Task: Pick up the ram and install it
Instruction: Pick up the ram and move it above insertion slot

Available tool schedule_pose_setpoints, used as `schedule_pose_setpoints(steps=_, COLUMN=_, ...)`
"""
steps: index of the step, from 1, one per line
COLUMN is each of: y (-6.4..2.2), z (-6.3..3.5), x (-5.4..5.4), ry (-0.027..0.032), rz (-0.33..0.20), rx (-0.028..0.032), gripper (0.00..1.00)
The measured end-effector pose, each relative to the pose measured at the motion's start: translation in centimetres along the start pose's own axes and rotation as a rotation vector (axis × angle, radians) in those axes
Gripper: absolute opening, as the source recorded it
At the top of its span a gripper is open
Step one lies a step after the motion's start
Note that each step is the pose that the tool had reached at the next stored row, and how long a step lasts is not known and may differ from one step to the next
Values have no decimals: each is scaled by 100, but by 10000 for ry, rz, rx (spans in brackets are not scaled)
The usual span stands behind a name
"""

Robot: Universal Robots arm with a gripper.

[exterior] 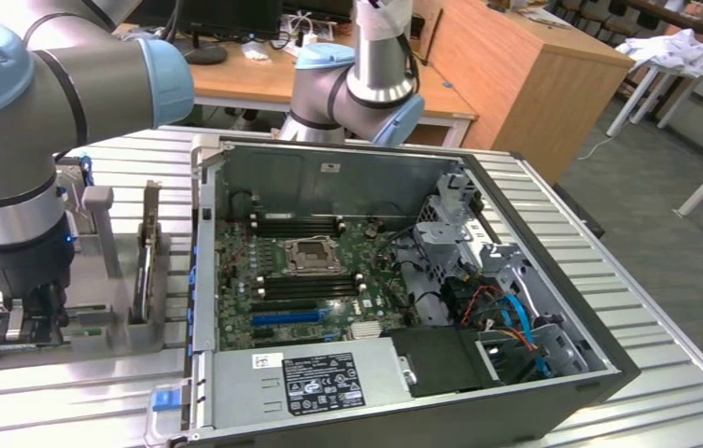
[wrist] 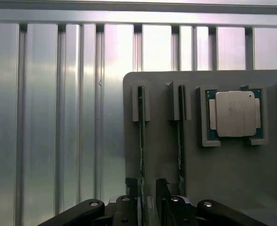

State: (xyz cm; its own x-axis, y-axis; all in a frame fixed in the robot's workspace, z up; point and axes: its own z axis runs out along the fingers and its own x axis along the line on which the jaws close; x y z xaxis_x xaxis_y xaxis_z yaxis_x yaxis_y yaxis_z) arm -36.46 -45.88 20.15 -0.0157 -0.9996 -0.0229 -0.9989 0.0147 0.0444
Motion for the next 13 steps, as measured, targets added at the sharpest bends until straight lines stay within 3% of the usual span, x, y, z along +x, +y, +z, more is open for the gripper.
schedule_pose_setpoints(steps=13, y=-4, z=-1, x=13, ry=0, rz=0, rx=0, gripper=30)
